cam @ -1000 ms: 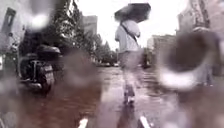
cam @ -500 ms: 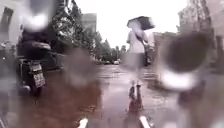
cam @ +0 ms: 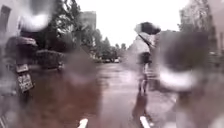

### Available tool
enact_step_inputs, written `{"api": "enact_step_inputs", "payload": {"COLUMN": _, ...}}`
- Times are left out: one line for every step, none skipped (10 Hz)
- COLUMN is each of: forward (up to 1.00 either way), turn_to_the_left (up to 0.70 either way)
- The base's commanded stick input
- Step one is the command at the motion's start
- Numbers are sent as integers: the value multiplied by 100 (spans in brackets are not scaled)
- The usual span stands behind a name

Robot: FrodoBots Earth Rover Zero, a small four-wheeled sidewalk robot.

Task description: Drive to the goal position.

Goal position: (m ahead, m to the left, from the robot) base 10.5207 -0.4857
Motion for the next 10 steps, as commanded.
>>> {"api": "enact_step_inputs", "payload": {"forward": 70, "turn_to_the_left": 0}}
{"api": "enact_step_inputs", "payload": {"forward": 70, "turn_to_the_left": 0}}
{"api": "enact_step_inputs", "payload": {"forward": 70, "turn_to_the_left": 0}}
{"api": "enact_step_inputs", "payload": {"forward": 70, "turn_to_the_left": 0}}
{"api": "enact_step_inputs", "payload": {"forward": 70, "turn_to_the_left": -14}}
{"api": "enact_step_inputs", "payload": {"forward": 70, "turn_to_the_left": -14}}
{"api": "enact_step_inputs", "payload": {"forward": 70, "turn_to_the_left": -12}}
{"api": "enact_step_inputs", "payload": {"forward": 70, "turn_to_the_left": -8}}
{"api": "enact_step_inputs", "payload": {"forward": 70, "turn_to_the_left": -1}}
{"api": "enact_step_inputs", "payload": {"forward": 70, "turn_to_the_left": 0}}
